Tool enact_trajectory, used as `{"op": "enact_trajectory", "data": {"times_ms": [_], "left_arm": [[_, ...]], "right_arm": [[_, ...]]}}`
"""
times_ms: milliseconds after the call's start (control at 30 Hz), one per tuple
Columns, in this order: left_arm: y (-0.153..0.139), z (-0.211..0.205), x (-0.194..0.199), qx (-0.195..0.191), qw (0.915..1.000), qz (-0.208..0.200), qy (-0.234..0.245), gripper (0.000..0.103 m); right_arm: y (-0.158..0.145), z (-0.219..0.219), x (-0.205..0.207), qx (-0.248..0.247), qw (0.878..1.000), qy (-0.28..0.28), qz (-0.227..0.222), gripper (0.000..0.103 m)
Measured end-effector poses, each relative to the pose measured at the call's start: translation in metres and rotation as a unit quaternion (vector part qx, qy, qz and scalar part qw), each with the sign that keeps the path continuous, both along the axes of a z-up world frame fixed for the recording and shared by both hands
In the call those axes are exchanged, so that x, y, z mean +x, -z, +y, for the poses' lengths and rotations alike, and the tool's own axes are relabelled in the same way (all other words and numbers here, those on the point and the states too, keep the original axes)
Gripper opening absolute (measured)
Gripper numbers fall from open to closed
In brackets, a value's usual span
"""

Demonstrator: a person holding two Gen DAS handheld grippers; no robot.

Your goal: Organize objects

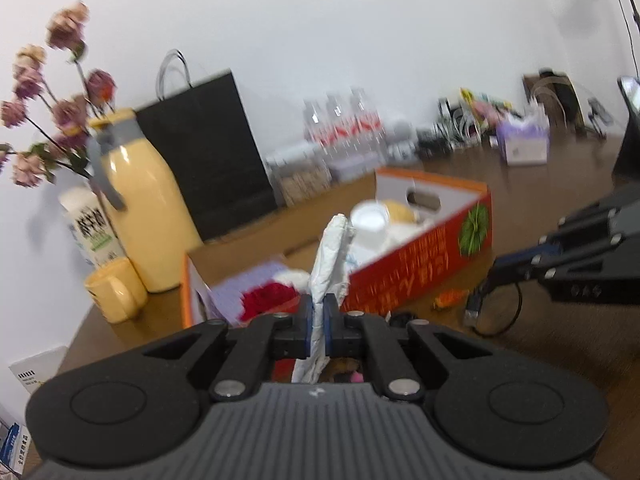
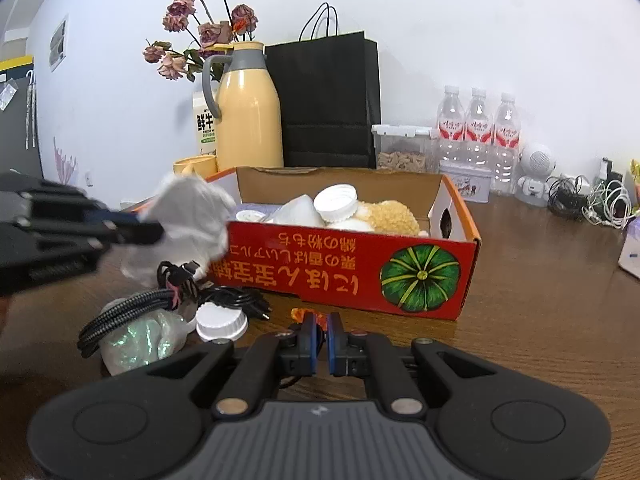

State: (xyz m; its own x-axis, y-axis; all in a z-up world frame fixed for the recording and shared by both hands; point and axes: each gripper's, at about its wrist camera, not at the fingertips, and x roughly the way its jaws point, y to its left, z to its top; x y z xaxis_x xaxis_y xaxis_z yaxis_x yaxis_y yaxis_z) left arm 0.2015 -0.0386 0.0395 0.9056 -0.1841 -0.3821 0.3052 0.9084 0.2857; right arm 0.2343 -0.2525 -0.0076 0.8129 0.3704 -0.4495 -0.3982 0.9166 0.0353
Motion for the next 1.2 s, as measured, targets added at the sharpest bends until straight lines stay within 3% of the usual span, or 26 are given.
{"op": "enact_trajectory", "data": {"times_ms": [267, 533, 800, 900, 967, 1100, 1200], "left_arm": [[-0.044, 0.003, -0.004, -0.061, 0.9974, -0.037, 0.004, 0.006], [-0.060, 0.009, 0.052, -0.166, 0.9860, 0.019, -0.010, 0.006], [-0.049, 0.032, 0.125, -0.261, 0.9603, 0.088, -0.041, 0.006], [-0.037, 0.041, 0.154, -0.297, 0.9457, 0.120, -0.054, 0.006], [-0.025, 0.047, 0.171, -0.308, 0.9383, 0.141, -0.068, 0.006], [-0.002, 0.051, 0.191, -0.291, 0.9353, 0.178, -0.093, 0.006], [0.002, 0.050, 0.190, -0.272, 0.9411, 0.172, -0.103, 0.006]], "right_arm": [[-0.031, 0.002, 0.000, 0.017, 0.999, -0.001, -0.041, 0.004], [-0.070, 0.018, 0.032, 0.033, 0.995, -0.006, -0.090, 0.004], [-0.083, 0.042, 0.098, 0.053, 0.994, -0.002, -0.093, 0.004], [-0.078, 0.051, 0.129, 0.062, 0.995, 0.005, -0.078, 0.004], [-0.071, 0.053, 0.147, 0.069, 0.995, 0.016, -0.068, 0.004], [-0.050, 0.043, 0.175, 0.088, 0.994, 0.048, -0.034, 0.004], [-0.038, 0.036, 0.183, 0.088, 0.994, 0.061, -0.007, 0.004]]}}
